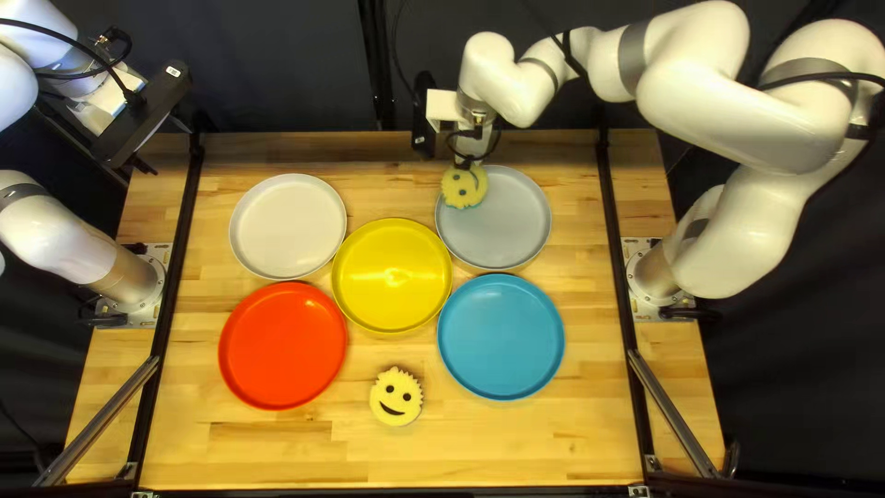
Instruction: Pick up sponge and scrub the plate
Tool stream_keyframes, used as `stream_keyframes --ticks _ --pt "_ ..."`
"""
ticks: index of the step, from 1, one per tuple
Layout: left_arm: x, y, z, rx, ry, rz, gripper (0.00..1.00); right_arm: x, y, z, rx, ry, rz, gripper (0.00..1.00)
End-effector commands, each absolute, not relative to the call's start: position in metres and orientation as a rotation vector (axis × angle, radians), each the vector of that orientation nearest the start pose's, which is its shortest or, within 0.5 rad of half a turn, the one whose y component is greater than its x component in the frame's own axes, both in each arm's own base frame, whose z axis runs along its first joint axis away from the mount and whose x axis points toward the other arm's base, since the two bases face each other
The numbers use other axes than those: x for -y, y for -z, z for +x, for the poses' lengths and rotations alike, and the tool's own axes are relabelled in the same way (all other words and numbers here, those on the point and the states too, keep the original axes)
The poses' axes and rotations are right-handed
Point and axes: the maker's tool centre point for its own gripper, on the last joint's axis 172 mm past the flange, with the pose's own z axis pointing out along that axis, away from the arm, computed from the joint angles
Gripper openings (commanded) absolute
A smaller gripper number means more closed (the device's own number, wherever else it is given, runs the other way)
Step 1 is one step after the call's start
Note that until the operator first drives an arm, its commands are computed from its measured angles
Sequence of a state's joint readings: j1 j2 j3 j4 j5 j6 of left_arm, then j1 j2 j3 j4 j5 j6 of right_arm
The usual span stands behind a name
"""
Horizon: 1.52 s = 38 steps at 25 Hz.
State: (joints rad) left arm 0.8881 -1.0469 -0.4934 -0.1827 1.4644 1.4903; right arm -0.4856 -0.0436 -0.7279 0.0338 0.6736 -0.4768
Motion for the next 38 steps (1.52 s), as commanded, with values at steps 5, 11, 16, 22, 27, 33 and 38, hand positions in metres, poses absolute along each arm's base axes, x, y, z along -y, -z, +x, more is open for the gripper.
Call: stream_keyframes --ticks 5,11,16,22,27,33,38 --pt "-0.142 -0.265 0.176 -0.908 0.309 -2.989 1.0 0.201 -0.102 0.389 -0.055 0.154 -3.164 0.0" --pt "-0.142 -0.265 0.176 -0.908 0.309 -2.989 1.0 0.202 -0.092 0.391 -0.054 0.116 -3.183 0.0" --pt "-0.142 -0.265 0.176 -0.908 0.309 -2.989 1.0 0.183 -0.085 0.376 -0.048 0.098 -3.205 0.0" --pt "-0.142 -0.265 0.176 -0.908 0.309 -2.989 1.0 0.157 -0.08 0.368 -0.027 0.092 -3.22 0.0" --pt "-0.142 -0.265 0.176 -0.908 0.309 -2.989 1.0 0.132 -0.073 0.371 0.015 0.087 -3.229 0.0" --pt "-0.142 -0.265 0.176 -0.908 0.309 -2.989 1.0 0.131 -0.066 0.379 0.053 0.075 -3.23 0.0" --pt "-0.142 -0.265 0.176 -0.908 0.309 -2.989 1.0 0.159 -0.065 0.382 0.034 0.07 -3.225 0.0"
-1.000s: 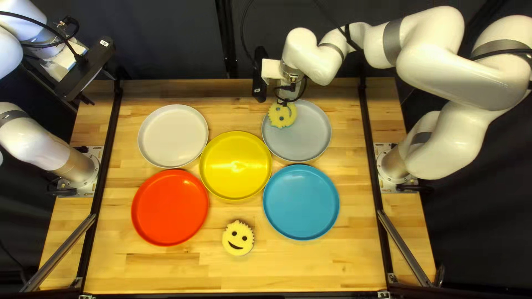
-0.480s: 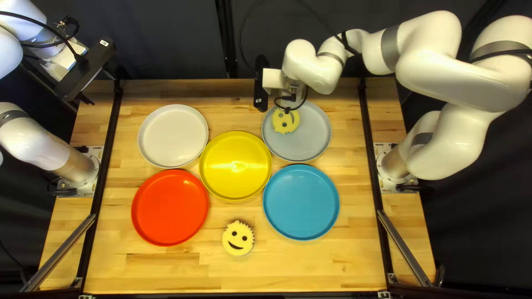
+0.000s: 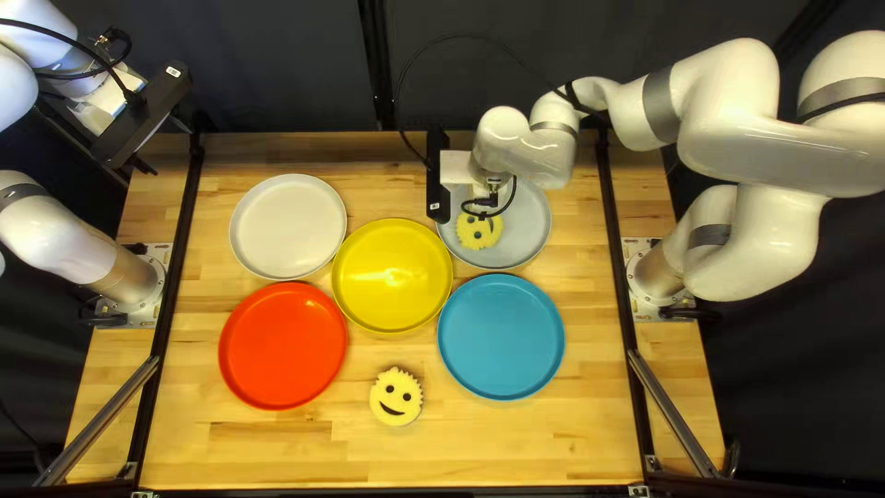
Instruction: Pick up sponge and scrub the plate
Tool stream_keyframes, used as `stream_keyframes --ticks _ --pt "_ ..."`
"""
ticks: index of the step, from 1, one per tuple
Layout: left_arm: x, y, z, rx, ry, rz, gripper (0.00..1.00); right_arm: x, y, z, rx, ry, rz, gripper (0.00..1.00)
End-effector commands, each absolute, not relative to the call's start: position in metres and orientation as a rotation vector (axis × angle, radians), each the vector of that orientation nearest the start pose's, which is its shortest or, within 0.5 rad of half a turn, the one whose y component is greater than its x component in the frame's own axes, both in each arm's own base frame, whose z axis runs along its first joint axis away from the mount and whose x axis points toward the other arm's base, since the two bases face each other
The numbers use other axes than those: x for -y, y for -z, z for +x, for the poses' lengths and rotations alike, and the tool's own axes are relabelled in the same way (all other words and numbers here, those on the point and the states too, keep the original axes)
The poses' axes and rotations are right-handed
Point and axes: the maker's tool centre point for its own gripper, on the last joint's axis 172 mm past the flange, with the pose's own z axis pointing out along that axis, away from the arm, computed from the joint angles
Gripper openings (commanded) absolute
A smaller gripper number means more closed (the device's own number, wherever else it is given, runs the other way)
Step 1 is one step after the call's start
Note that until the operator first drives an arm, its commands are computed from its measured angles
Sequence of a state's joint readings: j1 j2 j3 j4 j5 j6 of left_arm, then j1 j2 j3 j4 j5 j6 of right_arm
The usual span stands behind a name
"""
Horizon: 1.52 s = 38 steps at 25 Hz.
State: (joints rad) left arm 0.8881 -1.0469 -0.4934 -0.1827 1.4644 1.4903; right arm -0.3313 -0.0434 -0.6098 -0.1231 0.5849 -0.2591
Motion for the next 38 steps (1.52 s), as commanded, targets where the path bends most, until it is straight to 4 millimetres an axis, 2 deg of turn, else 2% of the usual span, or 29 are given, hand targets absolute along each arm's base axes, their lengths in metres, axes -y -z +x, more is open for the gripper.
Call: stream_keyframes --ticks 1,6,11,19,26,29,34,38 --pt "-0.142 -0.265 0.176 -0.908 0.309 -2.989 1.0 0.167 -0.065 0.383 0.026 0.068 -3.222 0.0" --pt "-0.142 -0.265 0.176 -0.908 0.309 -2.989 1.0 0.197 -0.06 0.386 -0.011 0.058 -3.209 0.0" --pt "-0.142 -0.265 0.176 -0.908 0.309 -2.989 1.0 0.202 -0.061 0.386 -0.03 0.053 -3.208 0.0" --pt "-0.142 -0.265 0.176 -0.908 0.309 -2.989 1.0 0.173 -0.058 0.38 0.01 0.054 -3.23 0.0" --pt "-0.142 -0.265 0.176 -0.908 0.309 -2.989 1.0 0.139 -0.06 0.362 0.054 0.064 -3.246 0.0" --pt "-0.142 -0.265 0.176 -0.908 0.309 -2.989 1.0 0.134 -0.059 0.353 0.068 0.061 -3.246 0.0" --pt "-0.142 -0.265 0.176 -0.908 0.309 -2.989 1.0 0.156 -0.059 0.342 0.083 0.077 -3.226 0.0" --pt "-0.142 -0.265 0.176 -0.908 0.309 -2.989 1.0 0.185 -0.063 0.345 0.1 0.116 -3.204 0.0"
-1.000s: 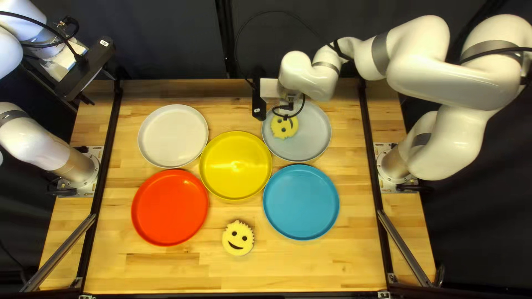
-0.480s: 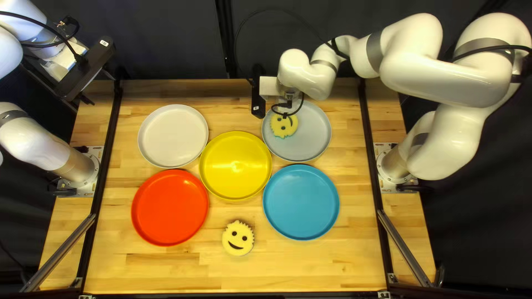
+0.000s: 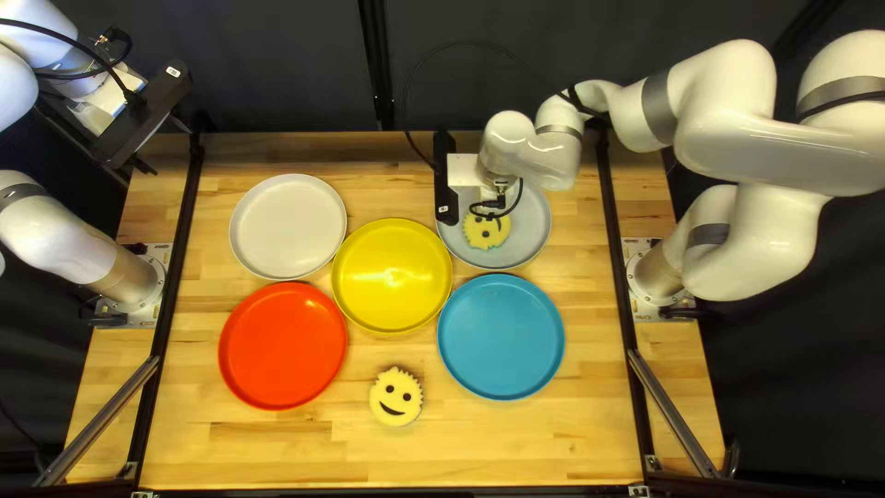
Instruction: Pick up sponge and scrub the plate
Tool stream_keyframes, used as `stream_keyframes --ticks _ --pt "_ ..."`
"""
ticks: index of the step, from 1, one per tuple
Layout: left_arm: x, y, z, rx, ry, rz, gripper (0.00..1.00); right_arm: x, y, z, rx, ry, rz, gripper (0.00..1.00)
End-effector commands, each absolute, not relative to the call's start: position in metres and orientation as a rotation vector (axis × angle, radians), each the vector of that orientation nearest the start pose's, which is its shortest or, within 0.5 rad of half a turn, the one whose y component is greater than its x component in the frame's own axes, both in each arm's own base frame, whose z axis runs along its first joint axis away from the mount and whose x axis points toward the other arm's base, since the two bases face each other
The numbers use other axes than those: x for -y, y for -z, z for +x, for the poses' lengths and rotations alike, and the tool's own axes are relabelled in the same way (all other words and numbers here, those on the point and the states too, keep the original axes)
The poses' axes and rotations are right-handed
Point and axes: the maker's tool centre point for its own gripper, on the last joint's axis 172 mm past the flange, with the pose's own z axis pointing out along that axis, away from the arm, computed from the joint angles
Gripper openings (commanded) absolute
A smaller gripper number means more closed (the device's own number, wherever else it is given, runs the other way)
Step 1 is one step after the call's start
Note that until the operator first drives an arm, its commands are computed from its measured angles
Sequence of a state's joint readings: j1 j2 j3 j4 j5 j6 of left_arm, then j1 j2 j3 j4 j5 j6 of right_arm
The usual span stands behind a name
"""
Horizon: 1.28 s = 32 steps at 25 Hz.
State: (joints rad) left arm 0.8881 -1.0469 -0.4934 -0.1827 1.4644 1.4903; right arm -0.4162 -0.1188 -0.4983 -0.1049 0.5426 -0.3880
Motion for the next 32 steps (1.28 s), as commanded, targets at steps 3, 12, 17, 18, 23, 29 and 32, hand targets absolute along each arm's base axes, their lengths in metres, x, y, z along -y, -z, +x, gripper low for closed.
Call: stream_keyframes --ticks 3,12,17,18,23,29,32 --pt "-0.142 -0.265 0.176 -0.908 0.309 -2.989 1.0 0.197 -0.064 0.35 0.115 0.138 -3.196 0.0" --pt "-0.142 -0.265 0.176 -0.908 0.309 -2.989 1.0 0.209 -0.063 0.354 0.176 0.17 -3.201 0.0" --pt "-0.142 -0.265 0.176 -0.908 0.309 -2.989 1.0 0.196 -0.067 0.347 0.19 0.164 -3.206 0.0" --pt "-0.142 -0.265 0.176 -0.908 0.309 -2.989 1.0 0.192 -0.067 0.347 0.194 0.162 -3.207 0.0" --pt "-0.142 -0.265 0.176 -0.908 0.309 -2.989 1.0 0.17 -0.064 0.341 0.231 0.153 -3.216 0.0" --pt "-0.142 -0.265 0.176 -0.908 0.309 -2.989 1.0 0.161 -0.053 0.318 0.285 0.17 -3.203 0.0" --pt "-0.142 -0.265 0.176 -0.908 0.309 -2.989 1.0 0.163 -0.054 0.31 0.303 0.188 -3.195 0.0"
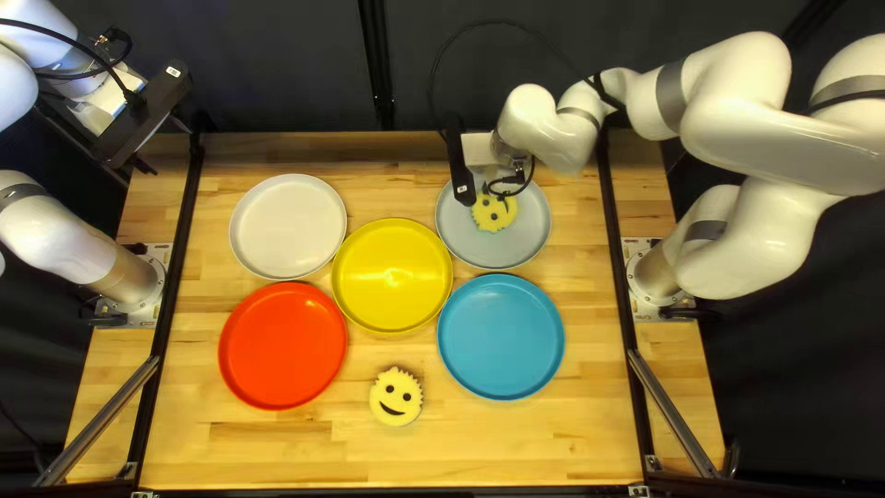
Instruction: Pick up sponge and scrub the plate
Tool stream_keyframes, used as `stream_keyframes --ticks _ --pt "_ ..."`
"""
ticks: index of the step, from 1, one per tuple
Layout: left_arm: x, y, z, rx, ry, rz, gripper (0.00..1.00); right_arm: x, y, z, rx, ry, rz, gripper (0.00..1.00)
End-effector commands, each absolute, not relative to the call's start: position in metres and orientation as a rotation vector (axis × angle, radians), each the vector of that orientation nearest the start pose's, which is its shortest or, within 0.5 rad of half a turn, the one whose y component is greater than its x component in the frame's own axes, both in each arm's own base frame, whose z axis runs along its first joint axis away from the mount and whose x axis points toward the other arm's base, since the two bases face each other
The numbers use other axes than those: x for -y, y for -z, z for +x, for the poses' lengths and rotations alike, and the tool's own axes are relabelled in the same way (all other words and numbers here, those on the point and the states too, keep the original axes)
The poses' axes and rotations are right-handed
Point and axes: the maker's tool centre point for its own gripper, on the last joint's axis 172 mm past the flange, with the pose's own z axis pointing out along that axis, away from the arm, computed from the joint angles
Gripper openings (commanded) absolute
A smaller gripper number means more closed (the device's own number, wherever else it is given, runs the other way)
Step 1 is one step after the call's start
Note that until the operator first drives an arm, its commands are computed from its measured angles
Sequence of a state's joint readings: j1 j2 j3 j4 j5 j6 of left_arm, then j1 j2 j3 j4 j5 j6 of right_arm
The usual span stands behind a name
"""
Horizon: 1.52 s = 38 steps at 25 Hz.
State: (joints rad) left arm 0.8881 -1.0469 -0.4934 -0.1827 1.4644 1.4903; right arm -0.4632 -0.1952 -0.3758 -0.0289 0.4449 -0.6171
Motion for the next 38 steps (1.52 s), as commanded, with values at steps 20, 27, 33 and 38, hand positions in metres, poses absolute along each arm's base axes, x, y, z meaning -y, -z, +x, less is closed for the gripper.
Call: stream_keyframes --ticks 20,27,33,38 --pt "-0.142 -0.265 0.176 -0.908 0.309 -2.989 1.0 0.213 -0.059 0.327 0.349 0.247 -3.169 0.0" --pt "-0.142 -0.265 0.176 -0.908 0.309 -2.989 1.0 0.196 -0.057 0.316 0.351 0.233 -3.172 0.0" --pt "-0.142 -0.265 0.176 -0.908 0.309 -2.989 1.0 0.181 -0.055 0.305 0.366 0.224 -3.179 0.0" --pt "-0.142 -0.265 0.176 -0.908 0.309 -2.989 1.0 0.162 -0.052 0.296 0.39 0.218 -3.184 0.0"
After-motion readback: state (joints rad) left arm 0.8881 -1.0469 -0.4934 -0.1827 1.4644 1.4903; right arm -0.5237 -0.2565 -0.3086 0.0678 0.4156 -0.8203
